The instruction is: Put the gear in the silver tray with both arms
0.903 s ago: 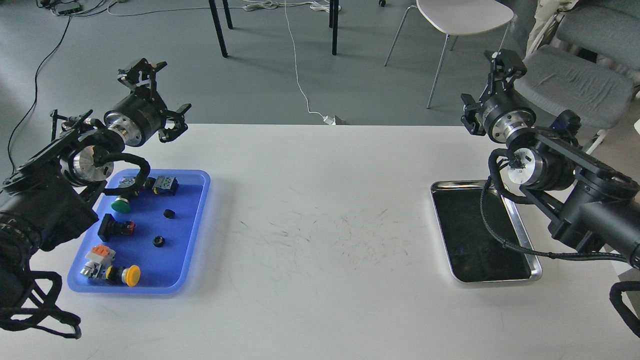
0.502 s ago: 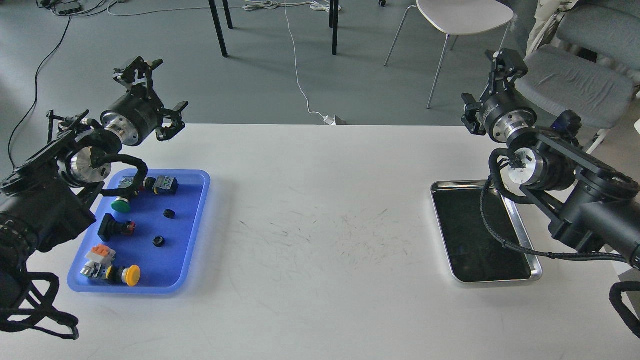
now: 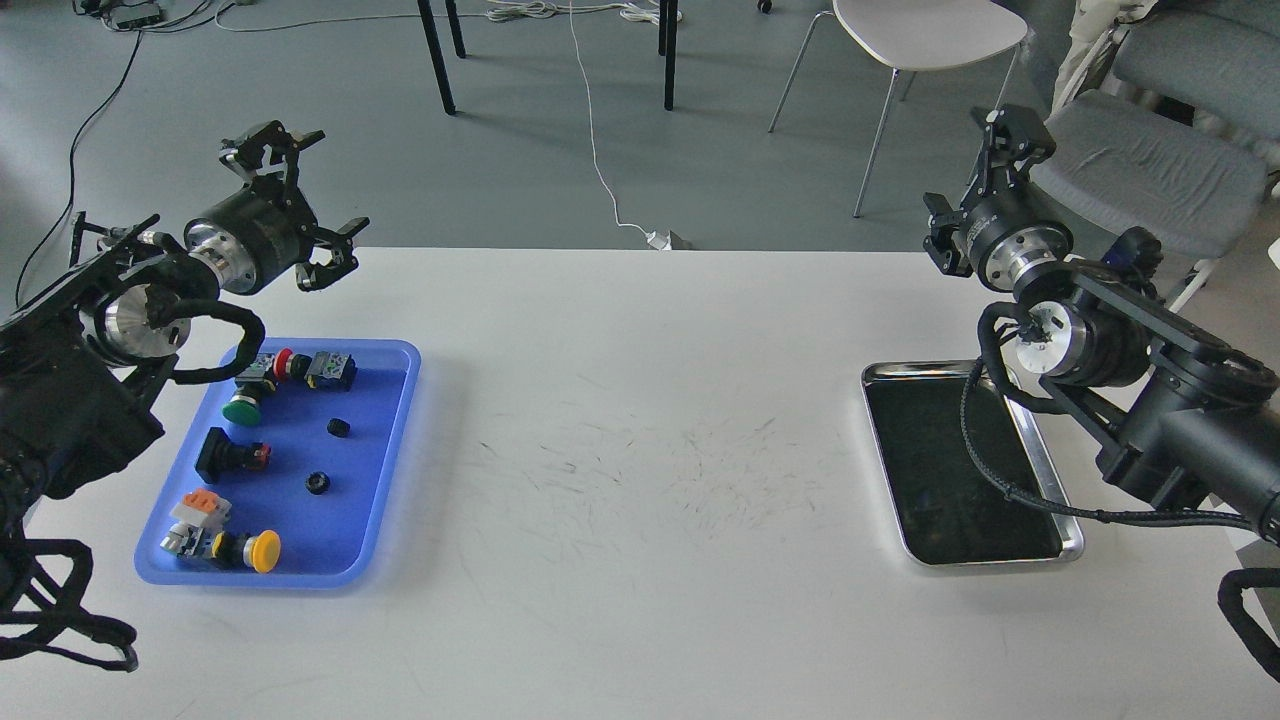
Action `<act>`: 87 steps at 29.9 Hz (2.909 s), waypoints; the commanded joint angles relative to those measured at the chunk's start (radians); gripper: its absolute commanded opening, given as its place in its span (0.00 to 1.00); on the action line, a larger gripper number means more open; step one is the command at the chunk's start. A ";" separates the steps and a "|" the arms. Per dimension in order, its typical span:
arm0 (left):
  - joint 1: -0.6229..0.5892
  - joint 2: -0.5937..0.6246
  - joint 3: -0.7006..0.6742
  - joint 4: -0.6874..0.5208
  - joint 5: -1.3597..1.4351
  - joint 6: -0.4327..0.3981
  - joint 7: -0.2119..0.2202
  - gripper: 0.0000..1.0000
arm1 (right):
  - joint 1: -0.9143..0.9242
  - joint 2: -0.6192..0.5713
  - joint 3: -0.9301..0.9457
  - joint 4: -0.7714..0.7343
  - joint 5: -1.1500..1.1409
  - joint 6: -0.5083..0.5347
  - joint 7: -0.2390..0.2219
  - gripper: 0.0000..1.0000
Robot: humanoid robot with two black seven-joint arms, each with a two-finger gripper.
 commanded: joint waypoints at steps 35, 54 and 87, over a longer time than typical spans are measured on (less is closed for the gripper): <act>-0.071 0.092 0.242 0.045 0.438 -0.014 -0.368 0.99 | -0.011 -0.003 0.001 0.000 -0.002 0.000 0.001 0.99; -0.164 0.123 0.264 0.116 0.541 0.056 -0.480 0.98 | -0.027 0.004 0.001 0.000 -0.002 0.000 0.001 0.99; -0.282 0.143 0.578 0.133 1.024 0.099 -0.480 0.98 | -0.031 0.005 0.001 0.003 -0.002 -0.005 0.006 0.99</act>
